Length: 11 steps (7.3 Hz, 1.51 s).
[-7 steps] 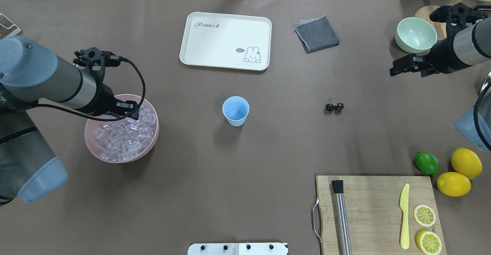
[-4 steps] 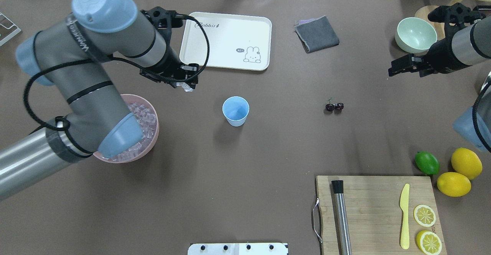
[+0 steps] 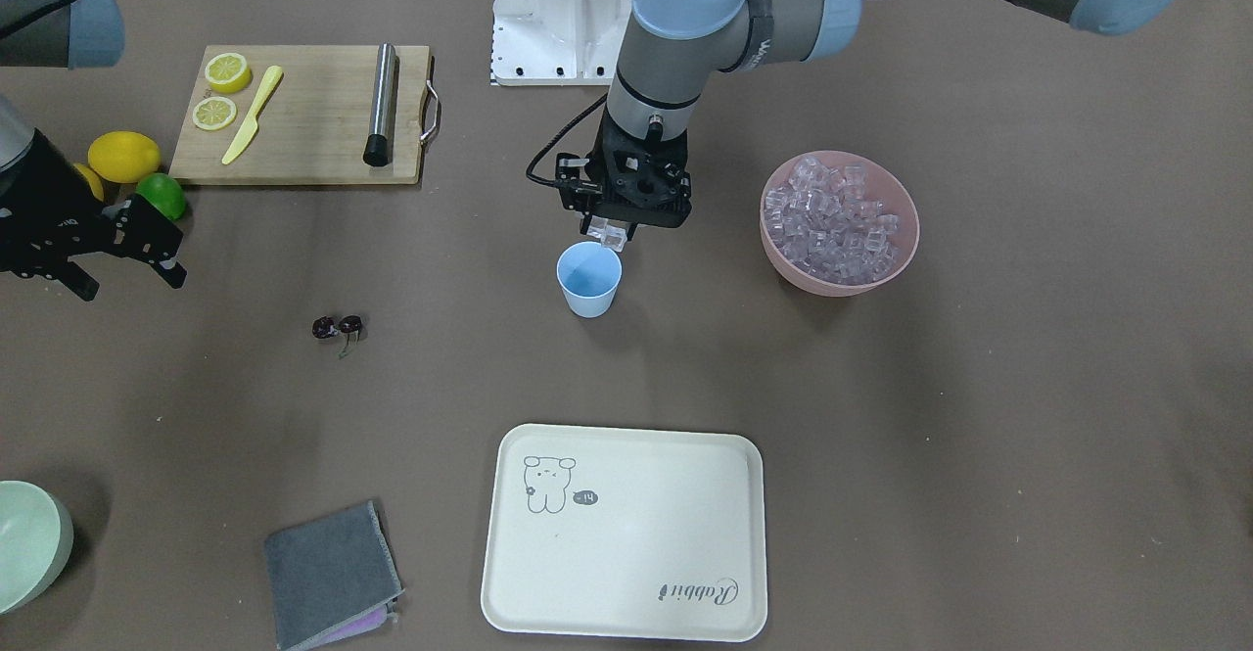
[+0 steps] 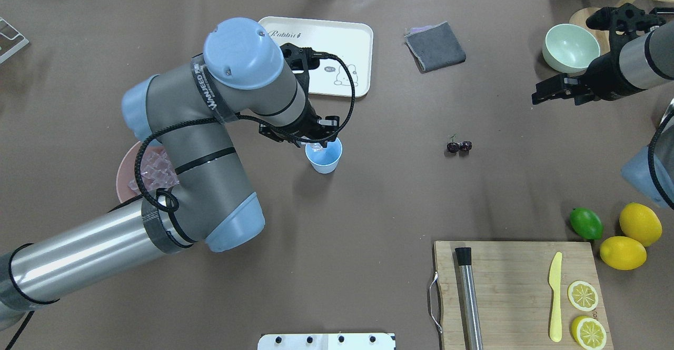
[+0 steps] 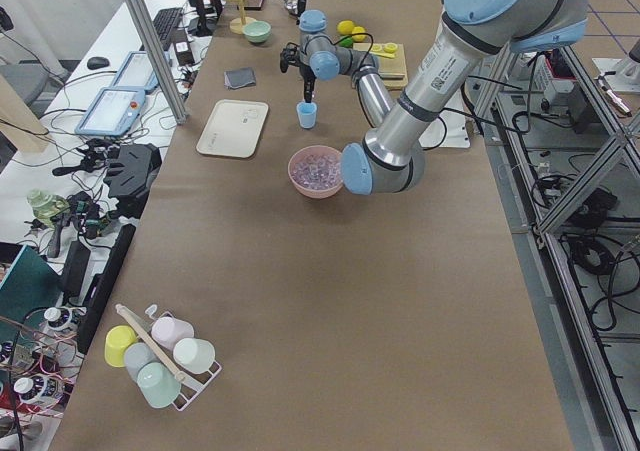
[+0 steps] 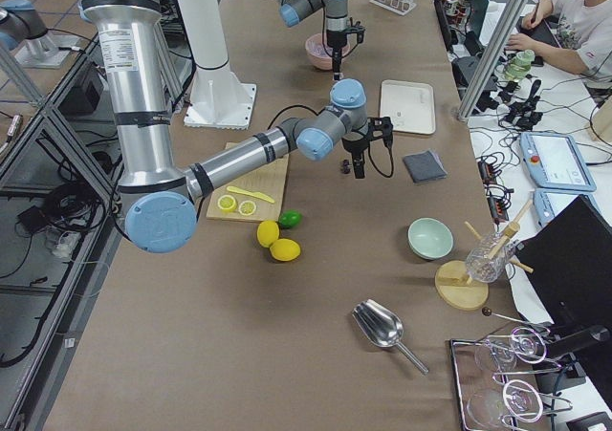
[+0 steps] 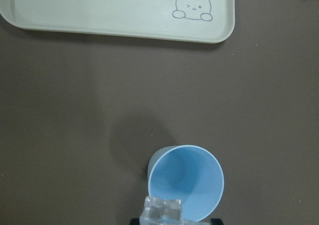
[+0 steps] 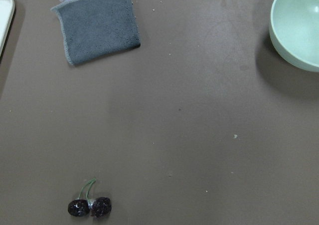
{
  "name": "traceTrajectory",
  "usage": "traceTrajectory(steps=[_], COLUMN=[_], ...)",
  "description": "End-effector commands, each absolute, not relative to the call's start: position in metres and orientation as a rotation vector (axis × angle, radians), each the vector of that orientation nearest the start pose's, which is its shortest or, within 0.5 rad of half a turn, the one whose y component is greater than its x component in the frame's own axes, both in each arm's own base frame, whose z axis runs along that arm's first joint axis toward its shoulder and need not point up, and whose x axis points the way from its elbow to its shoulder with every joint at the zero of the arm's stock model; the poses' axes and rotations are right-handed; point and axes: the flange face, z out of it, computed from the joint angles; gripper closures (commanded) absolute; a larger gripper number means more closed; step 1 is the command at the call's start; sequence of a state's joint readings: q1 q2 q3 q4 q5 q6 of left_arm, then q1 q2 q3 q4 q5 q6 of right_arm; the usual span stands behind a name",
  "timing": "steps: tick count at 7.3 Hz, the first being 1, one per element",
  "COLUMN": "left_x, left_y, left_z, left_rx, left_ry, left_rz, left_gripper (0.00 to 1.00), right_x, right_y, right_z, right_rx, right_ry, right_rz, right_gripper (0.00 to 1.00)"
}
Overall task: Put ice and cherries in cup
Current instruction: 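Carry the ice cube with the left gripper over the light-blue cup, then open the left gripper to drop the ice cube into the cup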
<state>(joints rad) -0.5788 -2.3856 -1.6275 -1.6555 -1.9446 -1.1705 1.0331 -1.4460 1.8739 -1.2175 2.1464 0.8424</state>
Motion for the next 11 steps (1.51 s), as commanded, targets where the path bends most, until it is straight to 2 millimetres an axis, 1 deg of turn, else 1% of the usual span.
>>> traceTrajectory(steps=[1,2,4,5,6,7,8,9,10,11], left_x=[0.562,0.565,0.565,0.565,0.565,0.565,0.565,0.564,0.539,0.496], left_y=[-0.467,-0.469,-0.469,-0.469,-0.469,-0.469,-0.469,-0.469,-0.479,-0.489], left_z=[0.131,0.135,0.135,0.135,0.135,0.138,0.137,0.136,0.131,0.161], left_rx=[0.144,0.140,0.142,0.143,0.144,0.143,0.144,0.146,0.172,0.193], left_ry=[1.000,0.992,0.993,0.996,0.996,0.991,0.993,0.995,1.008,1.000], left_rz=[0.002,0.000,0.003,0.002,0.007,0.007,0.007,0.007,-0.002,0.011], left_gripper=[1.00,1.00,1.00,0.90,0.42,0.35,0.05,0.03,0.03,0.03], right_x=[-0.201,-0.201,-0.198,-0.198,-0.197,-0.197,-0.197,-0.197,-0.198,-0.198], right_y=[-0.500,-0.498,-0.495,-0.495,-0.494,-0.493,-0.493,-0.492,-0.492,-0.492], right_z=[0.411,0.413,0.414,0.414,0.416,0.417,0.417,0.419,0.418,0.418], right_rx=[0.241,0.239,0.239,0.238,0.236,0.234,0.233,0.231,0.232,0.232], right_ry=[-0.901,-0.900,-0.899,-0.899,-0.898,-0.896,-0.896,-0.894,-0.894,-0.894], right_rz=[0.065,0.065,0.066,0.068,0.069,0.068,0.068,0.068,0.068,0.068], right_gripper=[0.01,0.01,0.01,0.01,0.01,0.01,0.01,0.01,0.01,0.01])
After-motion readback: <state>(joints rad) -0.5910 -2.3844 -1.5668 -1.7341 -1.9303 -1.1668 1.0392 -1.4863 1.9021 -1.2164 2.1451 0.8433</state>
